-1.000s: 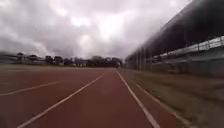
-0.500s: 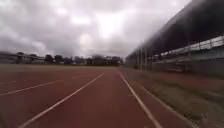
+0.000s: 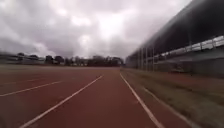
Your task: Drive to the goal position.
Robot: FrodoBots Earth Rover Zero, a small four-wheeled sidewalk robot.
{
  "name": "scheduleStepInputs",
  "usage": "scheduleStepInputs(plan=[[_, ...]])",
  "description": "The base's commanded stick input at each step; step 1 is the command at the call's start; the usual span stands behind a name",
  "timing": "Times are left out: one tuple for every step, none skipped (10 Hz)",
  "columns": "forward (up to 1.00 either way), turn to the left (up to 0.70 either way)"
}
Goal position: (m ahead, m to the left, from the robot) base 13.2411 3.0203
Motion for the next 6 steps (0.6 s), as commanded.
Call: scheduleStepInputs(plan=[[0.7, 0.0], [0.7, 0.0], [0.7, 0.0], [0.7, 0.0], [0.7, -0.04], [0.7, -0.16]])
